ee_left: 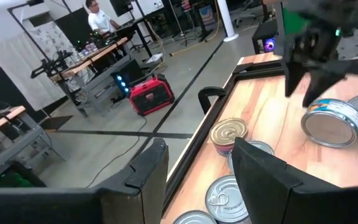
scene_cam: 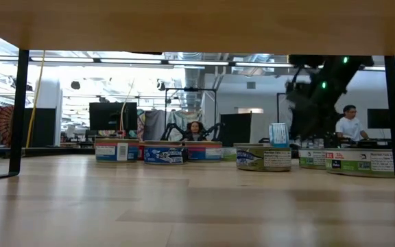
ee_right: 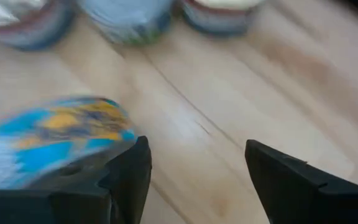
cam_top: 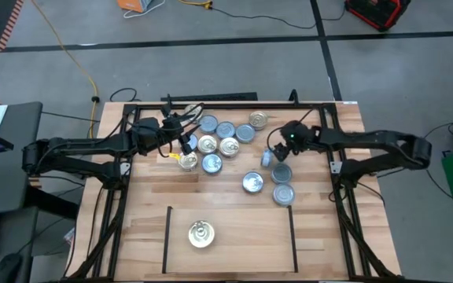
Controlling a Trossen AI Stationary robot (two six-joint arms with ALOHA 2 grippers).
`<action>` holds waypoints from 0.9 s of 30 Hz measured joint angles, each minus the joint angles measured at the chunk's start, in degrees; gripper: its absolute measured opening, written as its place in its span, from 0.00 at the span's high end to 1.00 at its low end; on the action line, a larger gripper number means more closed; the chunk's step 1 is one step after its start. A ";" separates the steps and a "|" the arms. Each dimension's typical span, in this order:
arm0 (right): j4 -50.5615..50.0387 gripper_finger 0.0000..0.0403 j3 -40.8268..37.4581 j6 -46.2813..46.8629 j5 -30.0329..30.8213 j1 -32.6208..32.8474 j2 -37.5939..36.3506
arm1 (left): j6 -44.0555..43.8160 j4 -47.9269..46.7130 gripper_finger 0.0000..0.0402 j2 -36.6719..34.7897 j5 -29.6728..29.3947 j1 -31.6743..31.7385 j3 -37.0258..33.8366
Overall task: Stack canned seafood by type on shelf
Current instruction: Put the yellow and blue tuna can on the shelf
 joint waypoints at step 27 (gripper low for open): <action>-43.70 0.29 43.86 -14.77 1.39 12.69 21.57 | -8.22 0.14 0.58 0.04 4.50 -0.02 0.00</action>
